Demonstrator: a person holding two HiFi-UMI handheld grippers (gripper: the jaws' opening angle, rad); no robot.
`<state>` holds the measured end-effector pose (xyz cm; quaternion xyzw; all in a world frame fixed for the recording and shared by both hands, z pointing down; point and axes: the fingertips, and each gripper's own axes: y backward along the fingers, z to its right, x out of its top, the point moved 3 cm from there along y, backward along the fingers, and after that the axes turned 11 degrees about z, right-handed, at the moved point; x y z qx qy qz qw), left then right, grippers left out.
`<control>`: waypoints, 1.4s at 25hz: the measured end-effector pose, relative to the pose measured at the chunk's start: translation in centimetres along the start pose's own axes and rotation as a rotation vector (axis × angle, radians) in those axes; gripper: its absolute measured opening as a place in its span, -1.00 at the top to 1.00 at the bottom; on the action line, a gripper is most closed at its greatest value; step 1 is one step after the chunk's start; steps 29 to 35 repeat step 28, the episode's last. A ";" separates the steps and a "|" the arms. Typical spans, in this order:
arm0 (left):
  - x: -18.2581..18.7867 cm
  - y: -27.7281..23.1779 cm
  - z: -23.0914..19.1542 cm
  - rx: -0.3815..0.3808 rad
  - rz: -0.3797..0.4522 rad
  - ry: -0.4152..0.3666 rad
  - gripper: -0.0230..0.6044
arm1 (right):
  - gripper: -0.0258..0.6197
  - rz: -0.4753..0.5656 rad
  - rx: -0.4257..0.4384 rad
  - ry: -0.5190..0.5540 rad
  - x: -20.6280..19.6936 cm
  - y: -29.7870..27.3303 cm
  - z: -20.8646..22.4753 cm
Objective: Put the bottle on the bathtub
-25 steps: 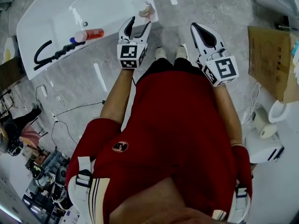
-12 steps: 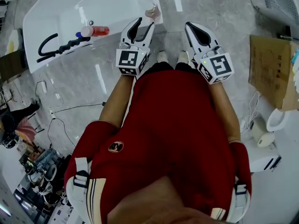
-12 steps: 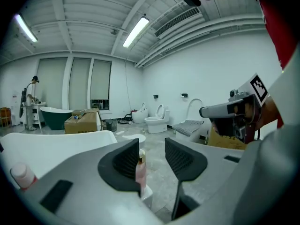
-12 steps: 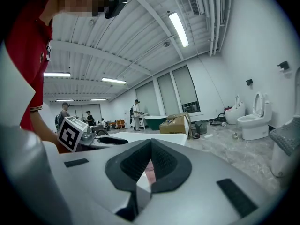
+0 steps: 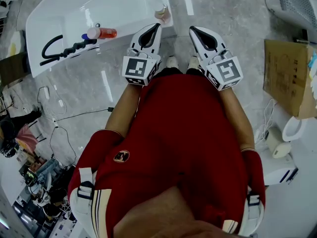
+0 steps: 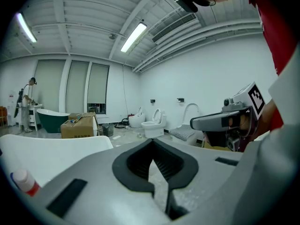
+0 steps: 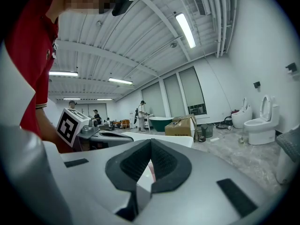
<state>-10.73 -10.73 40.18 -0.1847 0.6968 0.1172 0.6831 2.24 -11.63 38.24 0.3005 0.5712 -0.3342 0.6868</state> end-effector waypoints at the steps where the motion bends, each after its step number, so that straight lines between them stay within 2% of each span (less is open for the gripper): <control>1: 0.1 0.0 0.2 -0.007 0.002 0.001 0.90 | 0.94 0.007 0.004 0.003 0.2 0.0 -0.1; 8: -0.1 0.5 1.0 -0.037 -0.004 0.010 0.91 | 0.94 0.023 -0.008 0.018 0.8 0.1 -0.2; 35: -0.7 0.0 0.9 -0.043 -0.023 0.023 0.91 | 0.94 0.014 -0.025 0.022 0.8 0.5 0.6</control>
